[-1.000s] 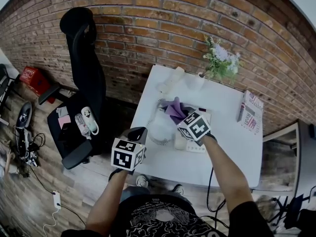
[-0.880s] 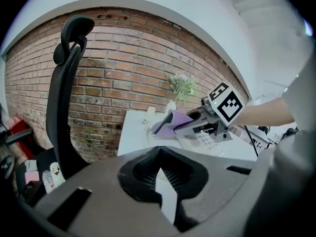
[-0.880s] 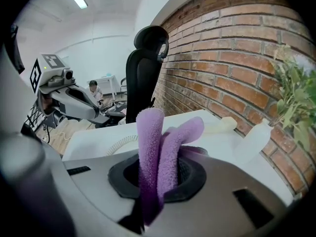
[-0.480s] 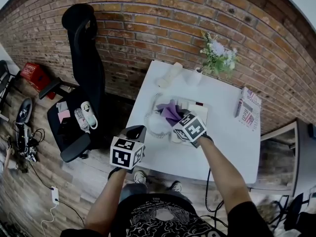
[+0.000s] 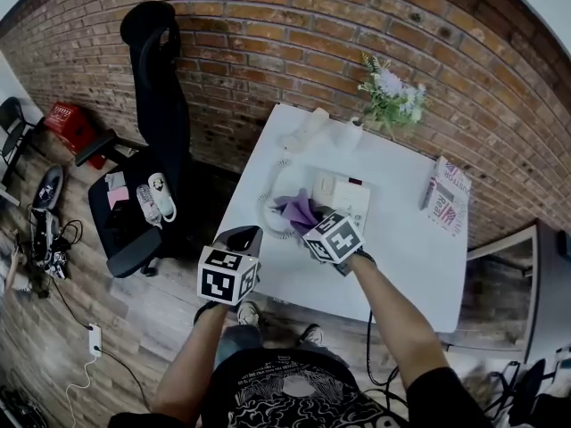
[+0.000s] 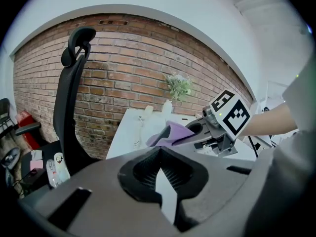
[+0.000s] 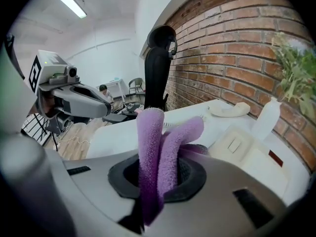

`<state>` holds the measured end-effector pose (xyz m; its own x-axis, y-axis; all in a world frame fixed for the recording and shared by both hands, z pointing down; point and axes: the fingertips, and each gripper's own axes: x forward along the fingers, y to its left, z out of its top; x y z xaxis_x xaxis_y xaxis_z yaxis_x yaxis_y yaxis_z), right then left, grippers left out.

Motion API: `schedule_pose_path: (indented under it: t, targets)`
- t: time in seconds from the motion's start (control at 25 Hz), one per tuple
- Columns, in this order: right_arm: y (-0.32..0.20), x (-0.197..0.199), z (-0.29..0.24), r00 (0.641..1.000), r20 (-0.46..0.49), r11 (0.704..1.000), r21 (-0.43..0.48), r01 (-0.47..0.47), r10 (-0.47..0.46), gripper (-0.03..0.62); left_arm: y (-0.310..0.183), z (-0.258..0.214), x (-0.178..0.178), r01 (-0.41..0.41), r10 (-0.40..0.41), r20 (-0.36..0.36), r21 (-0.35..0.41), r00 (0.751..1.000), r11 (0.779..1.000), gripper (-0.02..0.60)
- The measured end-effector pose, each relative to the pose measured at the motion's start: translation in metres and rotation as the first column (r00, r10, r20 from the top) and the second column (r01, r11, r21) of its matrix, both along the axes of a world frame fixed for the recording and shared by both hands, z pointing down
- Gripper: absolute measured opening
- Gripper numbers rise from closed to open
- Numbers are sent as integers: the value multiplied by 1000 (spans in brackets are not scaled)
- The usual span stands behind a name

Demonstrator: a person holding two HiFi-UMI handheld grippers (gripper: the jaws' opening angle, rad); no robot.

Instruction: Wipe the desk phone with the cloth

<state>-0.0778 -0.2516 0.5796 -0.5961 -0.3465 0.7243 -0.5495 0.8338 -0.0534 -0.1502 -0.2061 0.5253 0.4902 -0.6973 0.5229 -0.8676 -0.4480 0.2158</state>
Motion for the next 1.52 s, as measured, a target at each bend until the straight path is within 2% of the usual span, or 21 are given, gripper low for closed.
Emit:
schedule_pose_path:
  t: [0.48,0.76,0.96,1.24,1.4,1.52]
  targets:
    - [34,-5,7,994,106,996,-86,-19,29,44,31,-4,0,83,-83,12,-2,996,997,6]
    - [51,-7,7,984,165,994,-97,-53,68,44,41,-3,0,111,-110,12,-7,994,994,6]
    - [55,0,-8,972,216,994,-77,-76,91,44,40,-6,7,102,-102,12,0,995,995,6]
    - [47,42,-58,928,323,982,-14,-190,184,44,21,-24,39,43,-44,8,42,999,998,6]
    - [42,82,-90,891,378,959,24,-282,252,44,8,-38,65,-2,2,5,71,1000,997,6]
    - [39,118,-110,856,411,930,50,-365,314,44,-2,-50,89,-52,52,2,98,999,994,6]
